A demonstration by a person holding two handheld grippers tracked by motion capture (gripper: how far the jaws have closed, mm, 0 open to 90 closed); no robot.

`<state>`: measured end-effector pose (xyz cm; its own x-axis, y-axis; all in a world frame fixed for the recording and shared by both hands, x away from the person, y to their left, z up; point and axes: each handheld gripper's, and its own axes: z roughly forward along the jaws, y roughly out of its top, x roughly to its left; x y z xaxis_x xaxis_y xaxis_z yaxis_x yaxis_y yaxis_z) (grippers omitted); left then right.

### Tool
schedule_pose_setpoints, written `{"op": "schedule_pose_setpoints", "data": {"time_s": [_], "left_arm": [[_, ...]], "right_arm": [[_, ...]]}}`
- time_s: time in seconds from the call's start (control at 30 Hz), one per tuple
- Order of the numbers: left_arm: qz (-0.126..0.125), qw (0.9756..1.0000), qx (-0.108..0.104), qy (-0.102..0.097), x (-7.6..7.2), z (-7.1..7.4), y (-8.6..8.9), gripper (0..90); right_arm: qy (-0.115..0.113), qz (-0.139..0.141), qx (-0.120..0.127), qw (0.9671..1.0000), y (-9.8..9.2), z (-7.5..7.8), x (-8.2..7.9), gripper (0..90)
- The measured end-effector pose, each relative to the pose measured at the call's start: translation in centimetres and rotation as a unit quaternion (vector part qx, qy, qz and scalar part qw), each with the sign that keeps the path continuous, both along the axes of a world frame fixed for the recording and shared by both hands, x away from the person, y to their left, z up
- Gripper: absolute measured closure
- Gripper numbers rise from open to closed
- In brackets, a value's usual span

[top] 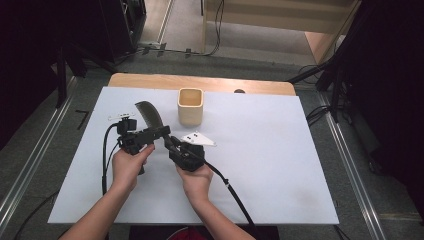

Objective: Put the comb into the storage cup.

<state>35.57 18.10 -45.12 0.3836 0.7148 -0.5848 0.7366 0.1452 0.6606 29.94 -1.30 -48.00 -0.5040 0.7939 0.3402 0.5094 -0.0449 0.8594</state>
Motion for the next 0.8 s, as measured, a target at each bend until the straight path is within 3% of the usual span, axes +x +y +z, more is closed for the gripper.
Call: {"op": "schedule_pose_setpoints", "data": {"time_s": [0.23, 0.8], "left_arm": [[0.003, 1.0, 0.001, -0.001, 0.16, 0.12, -0.35, 35.2], [-0.001, 0.9996, -0.01, 0.026, 0.39, 0.09, 0.13, 53.9]], "right_arm": [[-0.002, -0.002, 0.004, 1.0, 0.12, -0.01, -0.06, 70.2], [-0.012, -0.004, 0.008, 0.9999, 0.35, -0.06, -0.33, 70.2]]}}
